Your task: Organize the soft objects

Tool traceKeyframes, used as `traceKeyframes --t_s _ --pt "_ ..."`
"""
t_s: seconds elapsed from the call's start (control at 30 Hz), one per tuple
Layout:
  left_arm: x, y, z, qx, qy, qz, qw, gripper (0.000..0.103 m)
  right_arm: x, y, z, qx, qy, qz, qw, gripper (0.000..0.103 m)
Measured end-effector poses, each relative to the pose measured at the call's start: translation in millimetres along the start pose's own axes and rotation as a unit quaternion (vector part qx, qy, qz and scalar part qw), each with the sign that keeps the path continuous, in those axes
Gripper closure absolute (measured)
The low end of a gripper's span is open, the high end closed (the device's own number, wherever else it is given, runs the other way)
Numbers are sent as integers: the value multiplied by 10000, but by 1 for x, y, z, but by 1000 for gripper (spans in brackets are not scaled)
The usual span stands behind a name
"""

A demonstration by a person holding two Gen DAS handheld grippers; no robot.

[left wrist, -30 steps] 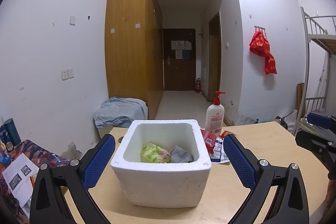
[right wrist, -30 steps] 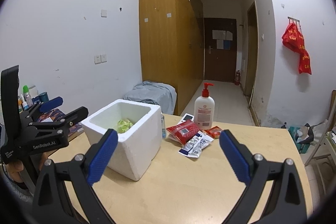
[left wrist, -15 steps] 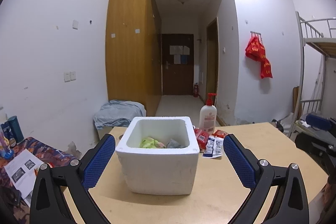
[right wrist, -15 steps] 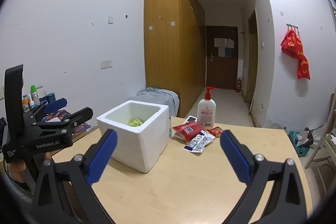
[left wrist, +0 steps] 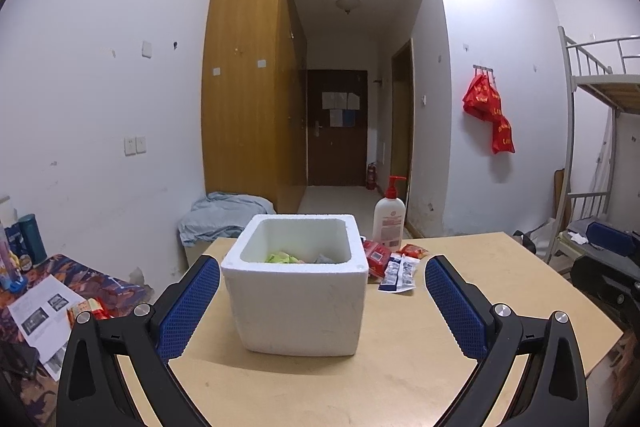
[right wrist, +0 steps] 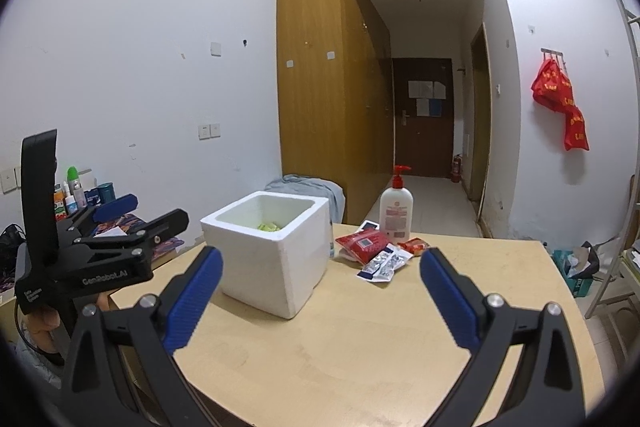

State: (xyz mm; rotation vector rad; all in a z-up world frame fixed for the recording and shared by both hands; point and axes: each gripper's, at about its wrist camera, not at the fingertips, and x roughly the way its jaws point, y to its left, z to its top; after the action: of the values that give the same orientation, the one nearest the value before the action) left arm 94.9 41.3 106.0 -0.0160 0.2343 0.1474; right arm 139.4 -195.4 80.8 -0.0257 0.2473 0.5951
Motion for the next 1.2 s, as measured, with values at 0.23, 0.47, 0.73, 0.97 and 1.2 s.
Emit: traceKeyframes --t_s 0.23,0.47,0.73,0.97,1.2 --pt "-11 -2 -21 -41 -212 68 9997 0 -7 2 -25 -58 -246 170 9995 2" --pt "-18 -3 -53 -147 -419 177 9989 0 -9 2 -50 52 -255 199 9995 2" --pt "-21 -1 -80 -240 -404 141 9988 0 -20 6 -69 59 -310 68 9995 0" --pt "-24 -1 -98 -190 -286 134 9993 0 -19 7 -84 276 -218 37 9994 0" --pt "-32 0 -104 -168 -230 123 9995 0 -20 19 -84 198 -148 120 9996 0"
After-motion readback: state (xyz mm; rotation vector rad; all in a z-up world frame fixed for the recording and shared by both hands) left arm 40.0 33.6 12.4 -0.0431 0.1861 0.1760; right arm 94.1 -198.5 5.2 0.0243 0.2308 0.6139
